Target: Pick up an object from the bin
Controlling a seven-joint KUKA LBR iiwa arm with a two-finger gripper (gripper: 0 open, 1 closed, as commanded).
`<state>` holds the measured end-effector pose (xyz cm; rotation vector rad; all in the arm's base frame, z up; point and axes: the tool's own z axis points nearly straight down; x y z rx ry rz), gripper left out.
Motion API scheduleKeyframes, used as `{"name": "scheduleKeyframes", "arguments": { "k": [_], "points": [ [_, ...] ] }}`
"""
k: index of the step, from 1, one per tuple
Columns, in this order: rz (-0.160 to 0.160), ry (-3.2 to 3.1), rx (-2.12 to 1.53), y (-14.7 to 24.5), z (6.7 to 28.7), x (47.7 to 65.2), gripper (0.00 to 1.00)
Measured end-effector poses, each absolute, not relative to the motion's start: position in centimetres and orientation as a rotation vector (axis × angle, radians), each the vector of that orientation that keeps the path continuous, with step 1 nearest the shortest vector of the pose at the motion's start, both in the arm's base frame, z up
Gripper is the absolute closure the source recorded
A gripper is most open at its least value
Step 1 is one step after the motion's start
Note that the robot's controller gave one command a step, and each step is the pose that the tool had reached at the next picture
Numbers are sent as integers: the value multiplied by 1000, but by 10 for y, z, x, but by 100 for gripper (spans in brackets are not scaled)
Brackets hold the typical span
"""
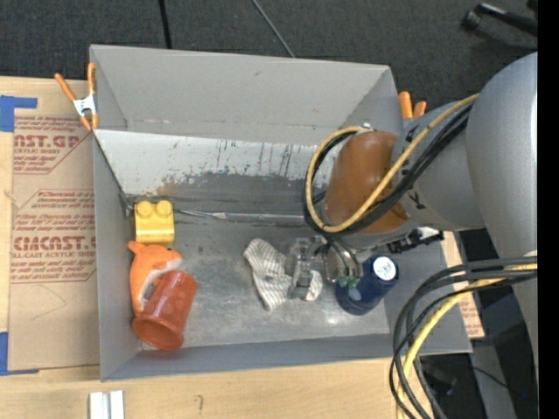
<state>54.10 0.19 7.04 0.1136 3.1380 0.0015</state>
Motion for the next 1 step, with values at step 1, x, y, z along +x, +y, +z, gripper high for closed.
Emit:
{"name": "scheduleKeyframes", "arguments": {
  "k": [1],
  "points": [
    [1,3139,66,5,189,545,100]
  ]
}}
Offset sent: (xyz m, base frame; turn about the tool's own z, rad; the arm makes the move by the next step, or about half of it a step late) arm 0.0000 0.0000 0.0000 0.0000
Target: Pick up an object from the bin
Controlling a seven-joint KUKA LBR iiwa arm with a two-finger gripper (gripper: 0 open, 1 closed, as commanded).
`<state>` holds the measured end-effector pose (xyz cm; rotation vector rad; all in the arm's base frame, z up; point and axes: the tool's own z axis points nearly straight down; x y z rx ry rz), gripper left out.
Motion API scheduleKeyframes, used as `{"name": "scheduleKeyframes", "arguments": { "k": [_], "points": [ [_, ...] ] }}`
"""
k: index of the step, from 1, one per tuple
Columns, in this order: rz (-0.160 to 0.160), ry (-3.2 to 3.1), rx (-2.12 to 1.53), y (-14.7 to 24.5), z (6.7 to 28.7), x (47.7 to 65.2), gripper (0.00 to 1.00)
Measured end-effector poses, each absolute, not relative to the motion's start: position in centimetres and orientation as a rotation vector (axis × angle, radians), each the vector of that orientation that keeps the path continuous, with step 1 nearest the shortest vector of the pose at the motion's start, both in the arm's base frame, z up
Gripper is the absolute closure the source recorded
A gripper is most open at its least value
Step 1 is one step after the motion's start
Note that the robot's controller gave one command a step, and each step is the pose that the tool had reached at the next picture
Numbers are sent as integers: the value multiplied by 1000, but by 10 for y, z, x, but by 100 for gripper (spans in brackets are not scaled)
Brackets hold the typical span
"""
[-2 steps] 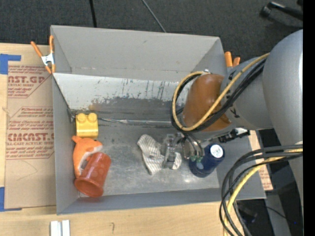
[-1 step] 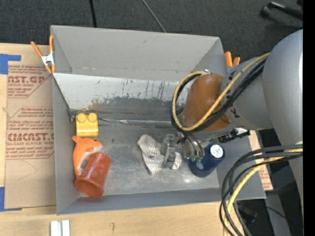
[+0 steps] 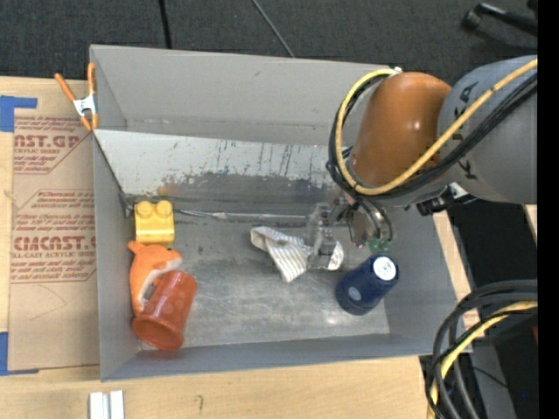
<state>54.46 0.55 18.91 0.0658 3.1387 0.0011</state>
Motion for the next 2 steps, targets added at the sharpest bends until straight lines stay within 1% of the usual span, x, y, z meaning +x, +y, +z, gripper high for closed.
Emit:
{"name": "scheduleKeyframes", "arguments": {
  "k": [1,2],
  "points": [
    [1,3139,66,5,189,545,100],
    [1,3146,57,8,223,546,100]
  ]
}}
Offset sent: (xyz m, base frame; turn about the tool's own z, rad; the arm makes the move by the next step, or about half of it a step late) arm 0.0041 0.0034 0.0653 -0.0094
